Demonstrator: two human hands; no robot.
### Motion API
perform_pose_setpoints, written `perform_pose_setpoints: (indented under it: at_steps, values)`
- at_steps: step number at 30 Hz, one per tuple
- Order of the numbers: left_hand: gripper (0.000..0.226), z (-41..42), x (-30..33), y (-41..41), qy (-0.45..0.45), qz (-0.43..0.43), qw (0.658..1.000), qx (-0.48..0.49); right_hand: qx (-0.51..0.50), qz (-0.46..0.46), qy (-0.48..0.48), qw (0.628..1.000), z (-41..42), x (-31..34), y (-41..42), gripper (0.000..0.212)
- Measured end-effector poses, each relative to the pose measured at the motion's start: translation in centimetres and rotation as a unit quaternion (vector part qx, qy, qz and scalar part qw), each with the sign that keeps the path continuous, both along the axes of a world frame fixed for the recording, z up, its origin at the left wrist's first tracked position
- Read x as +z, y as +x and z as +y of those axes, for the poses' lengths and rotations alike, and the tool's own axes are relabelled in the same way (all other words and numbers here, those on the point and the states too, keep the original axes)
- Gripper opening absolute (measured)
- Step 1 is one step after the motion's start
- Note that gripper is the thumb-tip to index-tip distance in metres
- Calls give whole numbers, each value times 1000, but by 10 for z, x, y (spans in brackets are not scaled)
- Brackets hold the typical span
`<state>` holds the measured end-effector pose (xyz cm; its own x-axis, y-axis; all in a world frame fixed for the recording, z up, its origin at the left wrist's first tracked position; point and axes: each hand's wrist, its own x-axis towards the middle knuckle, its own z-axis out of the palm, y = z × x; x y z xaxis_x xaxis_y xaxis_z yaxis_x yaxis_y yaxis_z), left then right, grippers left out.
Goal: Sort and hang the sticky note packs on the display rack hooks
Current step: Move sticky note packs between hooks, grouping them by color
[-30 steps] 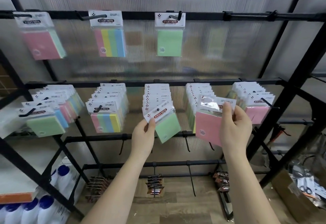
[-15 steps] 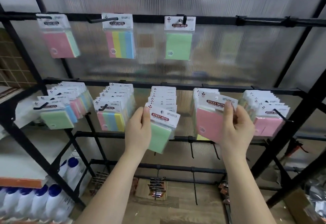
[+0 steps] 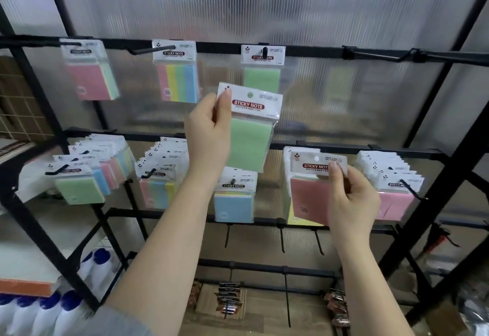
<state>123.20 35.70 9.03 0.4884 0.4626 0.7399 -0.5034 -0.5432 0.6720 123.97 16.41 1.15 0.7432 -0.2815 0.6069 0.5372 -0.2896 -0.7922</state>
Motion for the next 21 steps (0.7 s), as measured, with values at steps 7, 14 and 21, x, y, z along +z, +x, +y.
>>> perform_pose_setpoints:
  at_steps: [7,14,21]
  values:
    - [46,-9,34,20,-1,-73,997,-19,-4,-15,-11,1000,2,8,2,42]
    - [47,-11,45,33,-13,-94,995,-12,-5,-19,-10,1000,7,10,6,41]
    - [47,-10,44,44,-20,-77,997,10,-27,-10,-8,1000,8,9,8,47]
